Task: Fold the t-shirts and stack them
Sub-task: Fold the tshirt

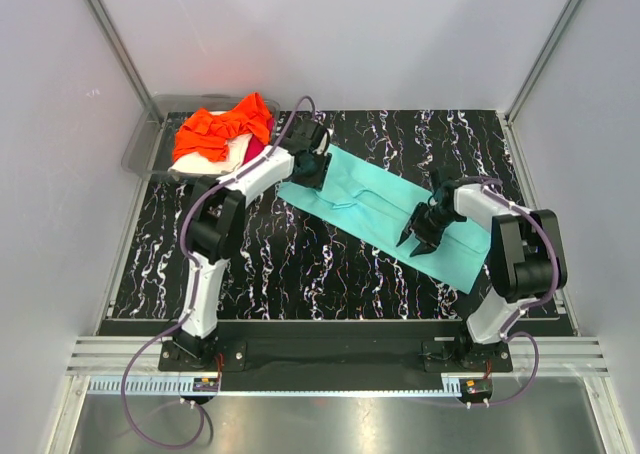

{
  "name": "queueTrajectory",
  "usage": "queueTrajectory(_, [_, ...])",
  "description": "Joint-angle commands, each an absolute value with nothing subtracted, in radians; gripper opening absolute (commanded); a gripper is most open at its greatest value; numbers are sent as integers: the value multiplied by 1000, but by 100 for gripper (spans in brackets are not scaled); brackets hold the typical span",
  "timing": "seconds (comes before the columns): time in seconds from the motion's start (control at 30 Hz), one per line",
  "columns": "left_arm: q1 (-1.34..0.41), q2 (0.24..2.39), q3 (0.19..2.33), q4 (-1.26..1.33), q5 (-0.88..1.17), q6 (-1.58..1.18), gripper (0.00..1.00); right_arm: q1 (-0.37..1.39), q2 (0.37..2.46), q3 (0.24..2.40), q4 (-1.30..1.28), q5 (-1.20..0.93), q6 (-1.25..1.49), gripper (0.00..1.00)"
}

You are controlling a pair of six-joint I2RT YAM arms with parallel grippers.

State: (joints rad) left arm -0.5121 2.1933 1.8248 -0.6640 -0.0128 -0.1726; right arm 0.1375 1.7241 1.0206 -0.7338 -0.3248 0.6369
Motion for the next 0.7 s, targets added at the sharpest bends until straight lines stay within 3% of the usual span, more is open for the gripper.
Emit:
queueTrajectory(0.0, [-508,2054,1819,-684,-46,-161,45,138,1619,1077,-791,-281,594,53])
queueTrajectory(0.3, [-520,1786,1595,-684,-20,-299,47,137,1562,1112,-900,-138,453,63])
queueTrajectory(0.67, [-630,1704,1505,-683,-49,-460,49,138,1516,1063,-902,-101,371,67])
